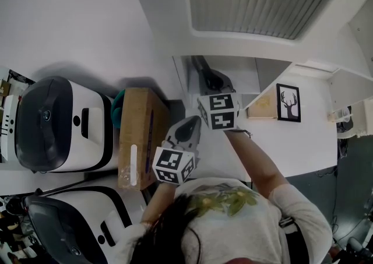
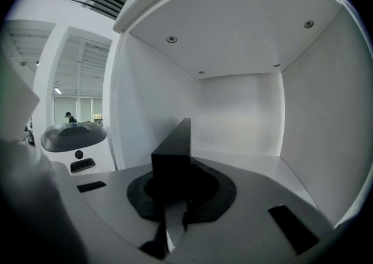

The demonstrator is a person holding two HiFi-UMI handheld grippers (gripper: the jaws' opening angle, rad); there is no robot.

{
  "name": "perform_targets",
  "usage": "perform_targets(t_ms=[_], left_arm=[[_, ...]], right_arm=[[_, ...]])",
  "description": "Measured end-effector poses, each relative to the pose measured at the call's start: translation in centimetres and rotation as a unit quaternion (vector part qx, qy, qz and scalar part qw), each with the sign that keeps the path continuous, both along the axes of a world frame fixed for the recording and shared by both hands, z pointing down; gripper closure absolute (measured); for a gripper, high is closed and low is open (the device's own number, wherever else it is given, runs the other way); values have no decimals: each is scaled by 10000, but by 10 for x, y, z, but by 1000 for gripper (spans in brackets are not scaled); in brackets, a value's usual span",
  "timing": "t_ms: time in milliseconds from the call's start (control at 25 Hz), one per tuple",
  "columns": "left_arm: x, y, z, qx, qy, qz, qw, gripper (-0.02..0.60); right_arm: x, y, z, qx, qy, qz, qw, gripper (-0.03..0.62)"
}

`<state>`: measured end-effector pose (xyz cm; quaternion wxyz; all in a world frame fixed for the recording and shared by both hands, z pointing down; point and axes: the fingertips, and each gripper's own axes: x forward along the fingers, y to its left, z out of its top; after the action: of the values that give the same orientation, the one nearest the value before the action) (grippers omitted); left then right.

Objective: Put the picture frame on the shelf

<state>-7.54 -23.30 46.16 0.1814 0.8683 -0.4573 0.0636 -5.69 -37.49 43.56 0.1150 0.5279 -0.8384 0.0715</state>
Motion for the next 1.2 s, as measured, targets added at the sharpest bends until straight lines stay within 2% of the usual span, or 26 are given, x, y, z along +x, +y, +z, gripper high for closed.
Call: perform_targets(t_ms=[720,760,800,840,1000,1200], left_arm=[[1,8,-1,7,-77,-28,10000,551],[1,9,-1,5,-80,-30,10000,551],[1,9,-1,3,-85,-31,10000,551],[1,10,0,0,-89,-33,10000,551],[2,13,1,-11,-100,-33,9999,551],[-2,14,2,-27,-109,-77,9999,551]], right_arm=[[-3,4,4,-72,-240,-339,9991,553],[-3,6,5,-66,-206,-349,9992,525],[-3,8,6,-60,-154,-361,9992,453],[-2,10,8,-60,-93,-367,9993,421],[8,21,13,-17,87,-314,9995,413],[19,43,15,-129,-111,-360,9992,413]])
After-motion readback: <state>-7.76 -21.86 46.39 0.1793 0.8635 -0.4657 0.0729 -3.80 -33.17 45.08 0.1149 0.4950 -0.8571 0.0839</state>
